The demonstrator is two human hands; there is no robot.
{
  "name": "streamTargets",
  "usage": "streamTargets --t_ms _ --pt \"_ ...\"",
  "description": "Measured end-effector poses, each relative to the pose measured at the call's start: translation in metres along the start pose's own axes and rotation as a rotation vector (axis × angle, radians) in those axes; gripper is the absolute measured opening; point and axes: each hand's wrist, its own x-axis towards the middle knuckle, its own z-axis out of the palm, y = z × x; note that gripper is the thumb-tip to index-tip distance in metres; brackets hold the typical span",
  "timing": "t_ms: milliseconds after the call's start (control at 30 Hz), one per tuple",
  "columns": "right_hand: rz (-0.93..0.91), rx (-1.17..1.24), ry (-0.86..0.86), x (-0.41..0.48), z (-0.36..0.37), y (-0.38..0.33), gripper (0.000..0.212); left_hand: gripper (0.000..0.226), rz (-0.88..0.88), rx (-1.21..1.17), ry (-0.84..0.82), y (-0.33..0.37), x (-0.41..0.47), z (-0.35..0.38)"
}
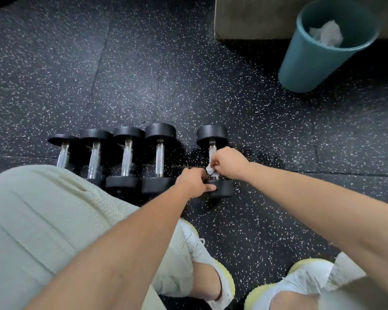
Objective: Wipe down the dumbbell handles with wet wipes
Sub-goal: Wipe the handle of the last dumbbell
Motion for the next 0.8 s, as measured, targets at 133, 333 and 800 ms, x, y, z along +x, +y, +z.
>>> streamTargets --t_ms 133,333,800 --pt "0.104 0.112 0.125 0.012 -0.01 0.002 0.019 0.045 0.0 0.002 0.02 0.003 -0.001 0.002" --pt "0.112 0.139 -0.009 -0.007 0.006 0.002 0.021 0.043 0.005 0.023 -0.015 0.004 -0.003 -0.007" --pt "0.133 0.194 0.134 -0.005 0.02 -0.003 0.015 0.05 0.102 0.052 0.074 0.002 -0.017 -0.004"
